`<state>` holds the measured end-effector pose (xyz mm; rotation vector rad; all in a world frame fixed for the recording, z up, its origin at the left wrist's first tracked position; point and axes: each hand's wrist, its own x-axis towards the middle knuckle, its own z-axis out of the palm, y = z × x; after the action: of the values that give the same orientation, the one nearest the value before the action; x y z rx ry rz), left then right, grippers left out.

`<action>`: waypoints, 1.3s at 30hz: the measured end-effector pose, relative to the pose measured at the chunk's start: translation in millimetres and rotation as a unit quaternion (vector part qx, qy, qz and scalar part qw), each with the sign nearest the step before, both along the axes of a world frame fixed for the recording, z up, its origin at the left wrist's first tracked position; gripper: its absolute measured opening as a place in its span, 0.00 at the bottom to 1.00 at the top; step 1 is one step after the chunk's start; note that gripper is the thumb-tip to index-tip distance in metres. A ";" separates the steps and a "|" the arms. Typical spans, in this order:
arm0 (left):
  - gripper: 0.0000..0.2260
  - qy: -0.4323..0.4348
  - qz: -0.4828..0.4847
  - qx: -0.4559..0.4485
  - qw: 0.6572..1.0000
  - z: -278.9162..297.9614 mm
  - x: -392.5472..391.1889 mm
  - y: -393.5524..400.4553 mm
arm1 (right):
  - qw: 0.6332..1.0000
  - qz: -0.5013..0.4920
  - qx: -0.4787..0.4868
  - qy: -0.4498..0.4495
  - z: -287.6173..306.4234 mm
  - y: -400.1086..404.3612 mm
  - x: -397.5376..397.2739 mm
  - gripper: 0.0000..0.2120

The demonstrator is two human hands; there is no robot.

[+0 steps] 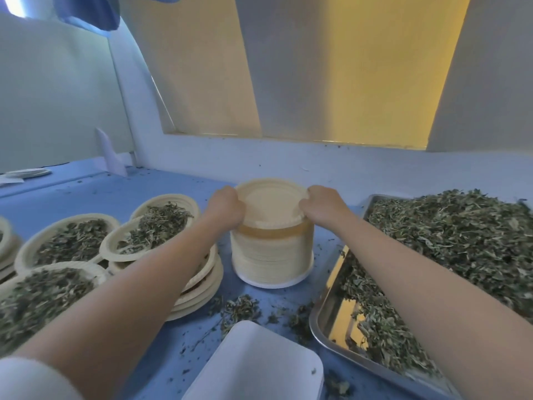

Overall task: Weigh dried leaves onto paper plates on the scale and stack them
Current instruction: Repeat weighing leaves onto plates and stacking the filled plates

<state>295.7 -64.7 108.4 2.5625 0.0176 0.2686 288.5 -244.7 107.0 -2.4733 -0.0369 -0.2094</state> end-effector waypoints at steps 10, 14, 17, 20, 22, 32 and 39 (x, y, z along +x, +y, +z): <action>0.16 -0.018 -0.027 -0.126 0.991 8.2 -90.3 16.5 | 0.999 0.029 0.013 -0.044 16.0 2.6 -82.5 0.12; 0.08 -0.022 -0.019 -0.196 0.980 -29.7 -133.6 30.8 | 0.999 0.047 0.009 0.003 -15.7 6.1 -126.1 0.20; 0.16 -0.004 -0.015 -0.247 0.969 -59.1 -162.2 39.0 | 0.998 0.050 -0.030 -0.005 -43.5 11.6 -156.2 0.18; 0.15 0.030 -0.017 -0.268 0.963 -83.8 -180.9 46.0 | 0.999 0.043 -0.028 -0.002 -67.8 15.6 -174.9 0.13; 0.18 0.040 -0.009 -0.280 0.959 -97.4 -185.4 49.3 | 0.997 0.057 -0.048 0.003 -80.1 18.4 -179.2 0.05; 0.25 0.059 -0.010 -0.249 0.967 -123.4 -180.3 56.8 | 0.990 0.029 -0.133 0.031 -101.9 19.6 -165.6 0.14; 0.27 0.031 0.009 -0.287 0.957 -120.4 -169.3 61.4 | 0.996 0.028 -0.076 -0.021 -99.1 32.6 -153.4 0.28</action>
<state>126.4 -3.3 -12.0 1.9899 0.1243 0.1598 135.1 -212.1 7.9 -2.6162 -0.1457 -0.2422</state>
